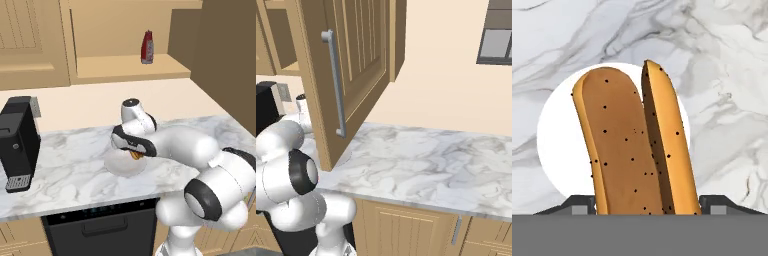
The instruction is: Move the hot dog bun to the plate on the dining table and place the condiment next to that plate. Then navigate to the fridge and take the sausage and place it on the plate as well.
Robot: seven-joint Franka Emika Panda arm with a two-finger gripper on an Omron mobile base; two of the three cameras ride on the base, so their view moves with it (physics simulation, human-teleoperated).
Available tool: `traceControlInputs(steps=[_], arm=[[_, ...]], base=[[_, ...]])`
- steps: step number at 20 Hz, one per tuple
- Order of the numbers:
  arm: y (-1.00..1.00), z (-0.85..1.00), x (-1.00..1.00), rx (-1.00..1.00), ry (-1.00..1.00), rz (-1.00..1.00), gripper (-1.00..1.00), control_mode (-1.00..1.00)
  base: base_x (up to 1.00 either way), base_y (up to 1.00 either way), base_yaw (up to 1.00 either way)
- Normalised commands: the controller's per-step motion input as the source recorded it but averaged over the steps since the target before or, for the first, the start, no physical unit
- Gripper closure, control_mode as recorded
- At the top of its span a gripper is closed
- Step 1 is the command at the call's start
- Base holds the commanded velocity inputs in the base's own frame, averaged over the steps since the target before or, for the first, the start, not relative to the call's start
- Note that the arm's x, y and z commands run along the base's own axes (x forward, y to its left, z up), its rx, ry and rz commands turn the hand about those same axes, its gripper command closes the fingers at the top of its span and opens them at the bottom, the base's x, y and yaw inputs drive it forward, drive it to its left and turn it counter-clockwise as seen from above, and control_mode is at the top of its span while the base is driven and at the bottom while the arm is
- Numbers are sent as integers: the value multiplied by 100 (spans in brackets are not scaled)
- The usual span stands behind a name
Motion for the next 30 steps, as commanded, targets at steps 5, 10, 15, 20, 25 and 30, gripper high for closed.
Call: traceControlInputs(steps=[5,10,15,20,25,30], arm=[[-17,86,-85,0,-12,0,100,-100],[-13,95,-81,0,-17,0,100,-100],[-26,89,-76,0,-17,0,100,-100],[-29,67,-50,0,-10,0,100,-100],[-18,12,-9,0,0,-4,100,-100],[0,0,-2,0,0,0,100,-100]], base=[[0,0,0],[0,0,0],[0,0,0],[0,0,0],[0,0,0],[0,0,0]])
